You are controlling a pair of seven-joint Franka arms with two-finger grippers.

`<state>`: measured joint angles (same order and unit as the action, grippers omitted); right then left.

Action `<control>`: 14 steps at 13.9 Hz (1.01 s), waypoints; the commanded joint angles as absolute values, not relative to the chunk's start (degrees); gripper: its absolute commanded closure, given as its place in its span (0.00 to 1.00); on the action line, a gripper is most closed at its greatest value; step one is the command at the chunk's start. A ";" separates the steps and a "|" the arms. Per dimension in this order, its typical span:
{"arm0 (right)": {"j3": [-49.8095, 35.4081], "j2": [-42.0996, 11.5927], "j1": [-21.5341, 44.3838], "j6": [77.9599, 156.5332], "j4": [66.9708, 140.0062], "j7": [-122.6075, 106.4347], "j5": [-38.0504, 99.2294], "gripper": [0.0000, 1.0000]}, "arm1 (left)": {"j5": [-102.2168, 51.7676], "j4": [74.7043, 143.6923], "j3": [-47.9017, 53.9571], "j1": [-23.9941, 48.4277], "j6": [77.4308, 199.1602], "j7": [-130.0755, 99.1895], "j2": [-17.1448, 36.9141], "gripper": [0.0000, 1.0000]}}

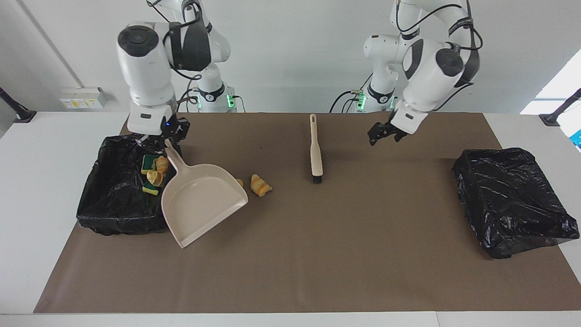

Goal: Sweep and dump trash in bin
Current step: 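Lift the emptied dustpan back over the table while the left gripper releases the brush, then set the dustpan down on the table center with the right gripper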

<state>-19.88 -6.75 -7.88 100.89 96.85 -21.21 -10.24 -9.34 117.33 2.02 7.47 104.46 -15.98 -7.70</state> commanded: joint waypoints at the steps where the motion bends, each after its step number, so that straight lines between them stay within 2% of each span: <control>1: -19.78 -10.53 -2.92 106.06 96.59 -7.96 -8.17 1.00 | -6.34 112.86 2.90 3.08 100.64 -10.04 -7.29 0.00; 5: -19.86 -18.35 6.12 112.93 94.41 7.89 -7.47 1.00 | -3.87 107.51 3.16 -0.60 98.44 -8.36 -6.68 0.00; 7: -19.78 -23.35 10.27 116.18 90.46 20.94 -7.82 1.00 | -3.87 104.08 3.16 -1.05 95.82 -7.73 -6.51 0.00; 10: -18.99 -32.84 17.73 117.16 80.10 34.32 -8.70 1.00 | -2.47 98.36 2.99 -0.79 89.76 -7.56 -6.06 0.00; 12: -18.46 -38.91 21.43 116.90 72.10 40.84 -11.59 1.00 | -2.37 99.04 2.99 -0.79 89.91 -7.47 -6.68 0.00; 14: -18.28 -40.17 22.85 116.98 71.10 43.32 -11.95 1.00 | -2.37 98.96 2.99 -0.53 89.91 -7.73 -6.50 0.00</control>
